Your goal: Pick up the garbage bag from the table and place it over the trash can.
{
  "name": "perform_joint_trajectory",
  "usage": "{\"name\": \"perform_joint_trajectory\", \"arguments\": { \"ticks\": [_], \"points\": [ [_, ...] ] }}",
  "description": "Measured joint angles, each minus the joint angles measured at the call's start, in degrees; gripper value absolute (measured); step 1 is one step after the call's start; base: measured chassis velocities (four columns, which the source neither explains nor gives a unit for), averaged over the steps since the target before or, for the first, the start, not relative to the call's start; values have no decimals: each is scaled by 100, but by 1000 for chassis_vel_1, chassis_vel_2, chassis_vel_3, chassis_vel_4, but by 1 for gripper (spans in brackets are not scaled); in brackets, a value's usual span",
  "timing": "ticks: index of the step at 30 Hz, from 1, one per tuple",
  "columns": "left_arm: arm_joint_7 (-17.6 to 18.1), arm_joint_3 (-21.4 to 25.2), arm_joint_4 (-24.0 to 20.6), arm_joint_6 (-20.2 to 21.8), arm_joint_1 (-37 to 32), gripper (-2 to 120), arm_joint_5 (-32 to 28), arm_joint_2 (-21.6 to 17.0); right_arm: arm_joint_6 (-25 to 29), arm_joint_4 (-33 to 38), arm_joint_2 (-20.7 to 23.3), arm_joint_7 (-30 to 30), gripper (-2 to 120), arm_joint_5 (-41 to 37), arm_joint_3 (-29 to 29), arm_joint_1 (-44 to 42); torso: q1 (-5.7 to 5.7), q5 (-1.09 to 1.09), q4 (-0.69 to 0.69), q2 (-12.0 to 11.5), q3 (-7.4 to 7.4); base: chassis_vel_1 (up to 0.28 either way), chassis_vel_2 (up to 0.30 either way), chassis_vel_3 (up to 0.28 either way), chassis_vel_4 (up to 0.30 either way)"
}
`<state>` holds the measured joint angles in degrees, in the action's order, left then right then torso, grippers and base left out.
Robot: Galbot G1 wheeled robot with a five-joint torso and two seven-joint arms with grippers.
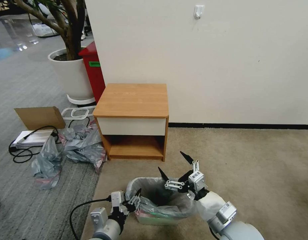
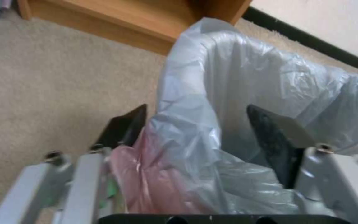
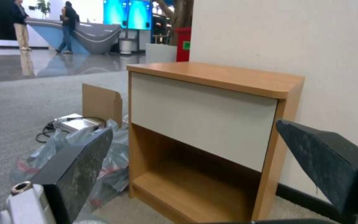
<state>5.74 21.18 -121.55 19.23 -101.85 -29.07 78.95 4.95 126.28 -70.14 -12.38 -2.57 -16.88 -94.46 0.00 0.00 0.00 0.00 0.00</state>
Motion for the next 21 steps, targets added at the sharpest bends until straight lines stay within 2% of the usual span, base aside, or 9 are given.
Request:
{"name": "perform_joint_trajectory", "arguments": {
  "ticks": [6,8,10,11,13,14,16,20,21],
  "points": [
    [32,46,-239,-274,-146,92,502,-37,-12,-2,-61,65,100,5,17,10,0,0,0,0,0,0,0,0,0],
    [35,56,-266,-407,-167,95,683,-38,-40,-7,-101,200,100,33,24,8,0,0,0,0,0,0,0,0,0],
    [-37,156,-200,-1312,-189,99,1533,-11,-283,-23,-279,923,100,132,62,-45,0,0,-1,0,0,0,0,0,0],
    [-37,156,-200,-1312,-189,99,1533,-11,-283,-23,-279,923,100,132,62,-45,0,0,-1,0,0,0,0,0,0],
    [-230,390,27,-2315,-156,100,2387,39,-388,-183,-552,1665,100,201,31,-171,0,-2,-1,0,0,0,0,0,0],
    [-273,486,80,-2575,-160,100,2500,40,-332,-305,-658,1866,100,248,-44,-233,0,0,0,0,0,0,0,0,0],
    [-282,552,103,-2715,-173,100,2515,35,-246,-404,-733,1977,100,270,-111,-294,0,0,0,0,0,0,0,0,0],
    [-297,847,304,-3424,-204,100,2381,-25,513,-863,-1022,2192,100,279,-447,-590,0,-1,0,0,0,0,0,0,0],
    [-297,847,304,-3424,-204,100,2381,-25,513,-863,-1022,2192,100,279,-447,-590,0,-1,0,0,0,0,0,0,0]
  ]
}}
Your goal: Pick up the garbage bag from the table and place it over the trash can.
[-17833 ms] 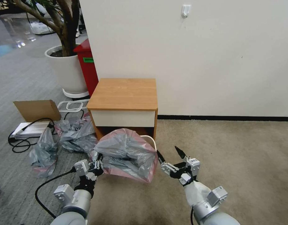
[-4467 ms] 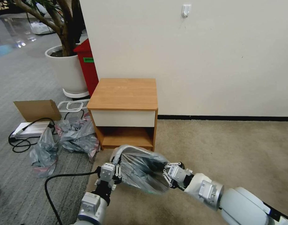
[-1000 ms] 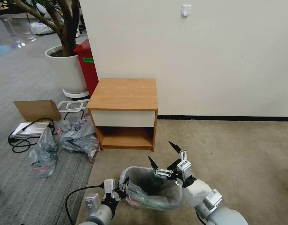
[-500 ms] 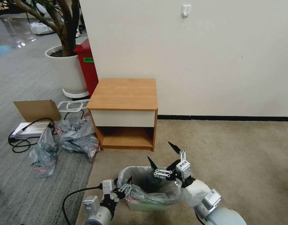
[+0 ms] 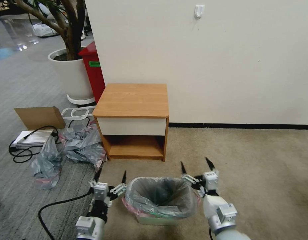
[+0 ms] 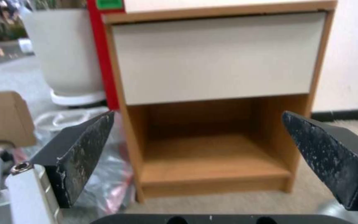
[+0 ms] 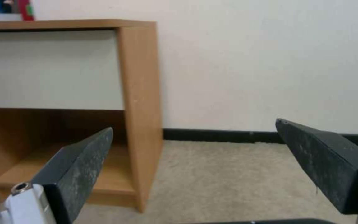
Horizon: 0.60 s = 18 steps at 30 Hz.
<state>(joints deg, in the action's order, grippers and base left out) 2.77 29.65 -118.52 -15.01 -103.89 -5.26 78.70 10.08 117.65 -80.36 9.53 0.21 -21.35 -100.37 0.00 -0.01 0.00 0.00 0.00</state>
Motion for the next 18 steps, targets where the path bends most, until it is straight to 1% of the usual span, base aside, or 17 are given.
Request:
{"name": "perform_joint_trajectory", "arguments": {
  "ticks": [2,4,18],
  "points": [
    [0,20,54,-147,5,100,-33,6,208,-95,-80,-21,100,12,-79,-44,0,1,0,0,0,0,0,0,0],
    [0,22,69,-179,6,100,-51,11,272,-121,-98,-51,100,15,-101,-51,0,1,0,0,0,0,0,0,0],
    [11,13,70,-145,10,100,-85,12,274,-114,-88,-94,100,17,-98,-46,0,1,0,0,0,0,0,0,0]
  ]
}}
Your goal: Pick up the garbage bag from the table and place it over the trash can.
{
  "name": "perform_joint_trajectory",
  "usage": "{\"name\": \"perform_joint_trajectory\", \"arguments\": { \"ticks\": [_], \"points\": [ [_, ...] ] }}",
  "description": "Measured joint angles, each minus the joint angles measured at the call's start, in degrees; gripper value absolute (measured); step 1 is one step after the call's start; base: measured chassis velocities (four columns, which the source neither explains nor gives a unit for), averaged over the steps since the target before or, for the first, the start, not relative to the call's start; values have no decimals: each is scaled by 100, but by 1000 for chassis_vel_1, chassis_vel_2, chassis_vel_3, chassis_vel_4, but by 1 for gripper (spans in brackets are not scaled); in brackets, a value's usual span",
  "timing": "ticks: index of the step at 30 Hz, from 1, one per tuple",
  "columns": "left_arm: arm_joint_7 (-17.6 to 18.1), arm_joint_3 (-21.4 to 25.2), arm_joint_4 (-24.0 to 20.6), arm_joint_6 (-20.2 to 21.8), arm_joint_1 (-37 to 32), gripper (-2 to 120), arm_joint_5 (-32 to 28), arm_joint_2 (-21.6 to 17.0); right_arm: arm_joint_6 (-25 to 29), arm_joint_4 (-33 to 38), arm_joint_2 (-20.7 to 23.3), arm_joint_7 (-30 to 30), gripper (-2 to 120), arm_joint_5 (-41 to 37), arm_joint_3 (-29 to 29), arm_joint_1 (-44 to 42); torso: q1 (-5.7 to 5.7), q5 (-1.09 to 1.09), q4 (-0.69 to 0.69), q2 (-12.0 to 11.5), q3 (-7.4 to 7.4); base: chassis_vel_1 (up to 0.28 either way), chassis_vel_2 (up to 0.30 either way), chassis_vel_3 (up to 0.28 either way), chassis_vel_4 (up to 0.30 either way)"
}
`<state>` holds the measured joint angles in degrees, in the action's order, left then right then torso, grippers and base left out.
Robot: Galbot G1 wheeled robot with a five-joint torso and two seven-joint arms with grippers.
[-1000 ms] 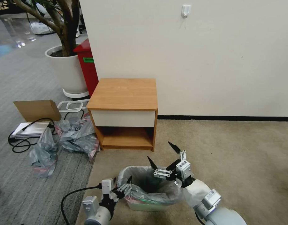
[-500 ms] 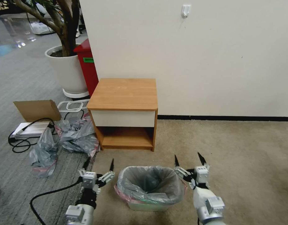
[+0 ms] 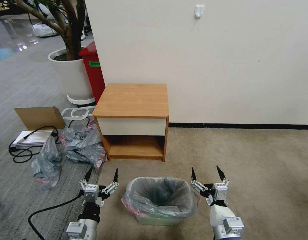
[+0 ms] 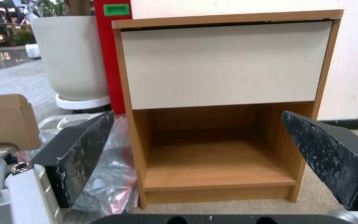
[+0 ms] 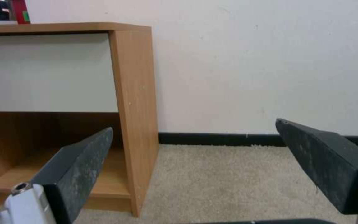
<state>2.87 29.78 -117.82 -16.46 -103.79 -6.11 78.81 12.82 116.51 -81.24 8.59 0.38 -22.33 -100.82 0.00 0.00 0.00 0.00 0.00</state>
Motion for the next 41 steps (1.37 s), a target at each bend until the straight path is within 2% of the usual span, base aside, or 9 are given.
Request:
{"name": "perform_joint_trajectory", "arguments": {
  "ticks": [41],
  "points": [
    [10,-8,-5,37,1,100,-13,-1,-19,18,10,-18,100,-1,7,5,0,0,0,0,0,0,0,0,0]
  ]
}}
